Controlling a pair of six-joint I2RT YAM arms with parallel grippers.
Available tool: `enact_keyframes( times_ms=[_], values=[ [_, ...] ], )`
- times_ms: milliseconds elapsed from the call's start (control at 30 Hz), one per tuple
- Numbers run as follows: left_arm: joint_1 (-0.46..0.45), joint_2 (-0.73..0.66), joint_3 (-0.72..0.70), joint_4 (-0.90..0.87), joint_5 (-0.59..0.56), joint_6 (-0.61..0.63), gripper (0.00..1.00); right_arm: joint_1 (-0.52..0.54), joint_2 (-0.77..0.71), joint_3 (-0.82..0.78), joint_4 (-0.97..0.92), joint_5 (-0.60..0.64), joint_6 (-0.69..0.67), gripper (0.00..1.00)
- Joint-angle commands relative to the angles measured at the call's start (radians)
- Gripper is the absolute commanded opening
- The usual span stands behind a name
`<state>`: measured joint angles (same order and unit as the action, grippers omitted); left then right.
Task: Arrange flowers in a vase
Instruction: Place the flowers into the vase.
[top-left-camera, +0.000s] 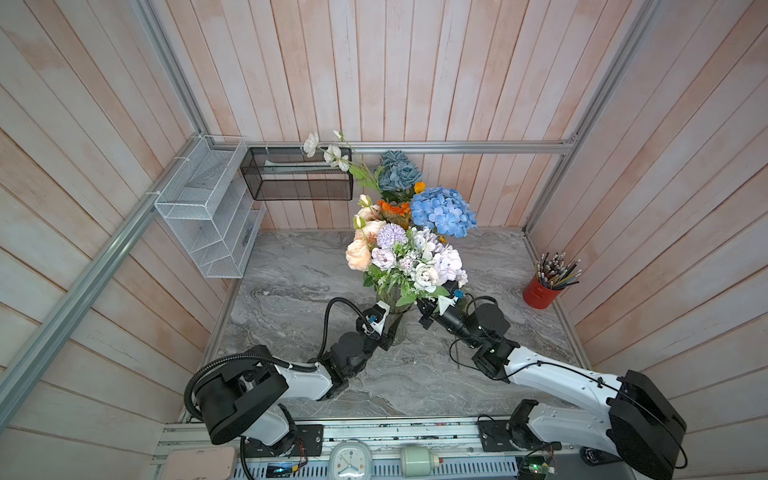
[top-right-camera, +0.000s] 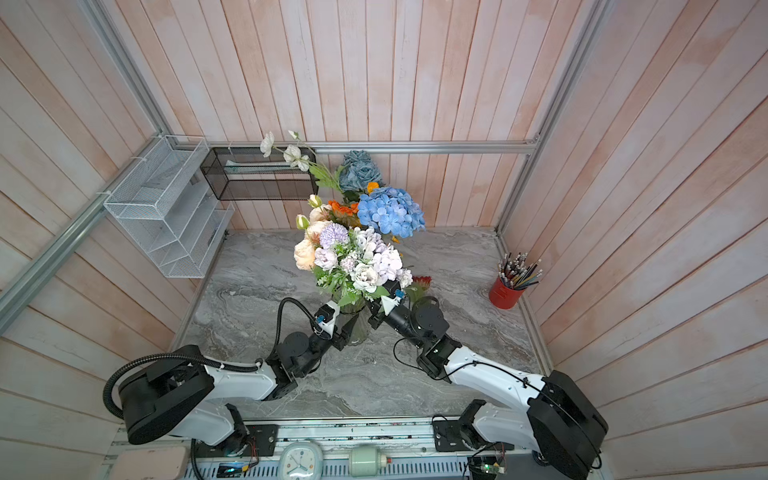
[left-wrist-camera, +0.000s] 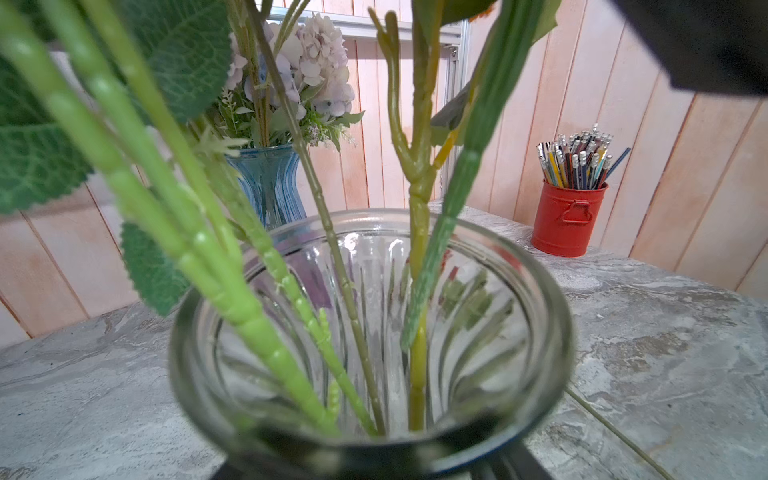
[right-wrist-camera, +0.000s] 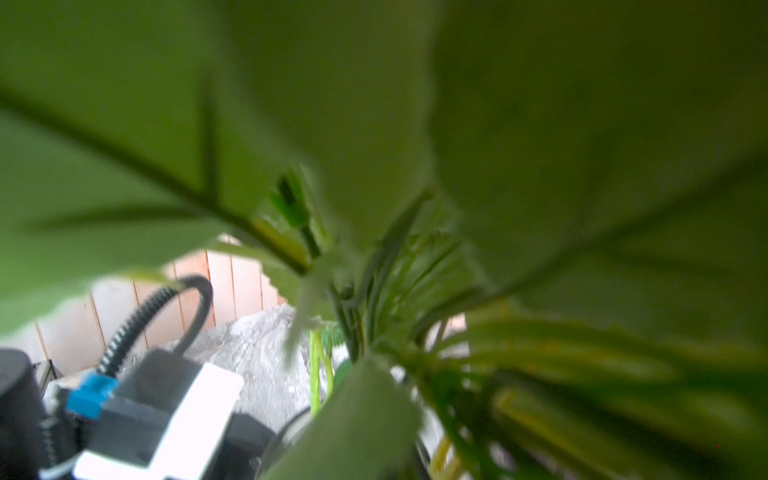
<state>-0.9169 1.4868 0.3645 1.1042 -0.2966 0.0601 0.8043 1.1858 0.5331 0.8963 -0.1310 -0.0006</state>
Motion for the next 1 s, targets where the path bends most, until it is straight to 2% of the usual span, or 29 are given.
enact_keyframes(
  times_ms=[0, 300, 367, 500, 633, 967],
  values=[
    [-0.003, 0.030, -0.021, -0.164, -0.018, 0.038, 0.61, 0.001, 0.033, -0.008, 0.014, 0.019, 0.016, 0.00],
    [-0.002, 0.027, -0.024, -0.165, -0.022, 0.036, 0.61, 0.003, 0.116, 0.064, -0.080, -0.042, 0.031, 0.02],
    [-0.003, 0.027, -0.024, -0.163, -0.024, 0.034, 0.61, 0.004, 0.107, 0.057, -0.106, -0.043, 0.048, 0.06],
    [-0.003, 0.033, -0.021, -0.165, -0.021, 0.035, 0.61, 0.004, 0.059, 0.012, -0.135, -0.044, 0.095, 0.23],
    [-0.003, 0.033, -0.019, -0.167, -0.022, 0.034, 0.61, 0.003, -0.004, -0.023, -0.175, -0.038, 0.129, 0.31],
    [-0.003, 0.037, -0.013, -0.173, -0.033, 0.030, 0.61, 0.004, -0.089, -0.066, -0.351, -0.037, 0.187, 0.38]
  ],
)
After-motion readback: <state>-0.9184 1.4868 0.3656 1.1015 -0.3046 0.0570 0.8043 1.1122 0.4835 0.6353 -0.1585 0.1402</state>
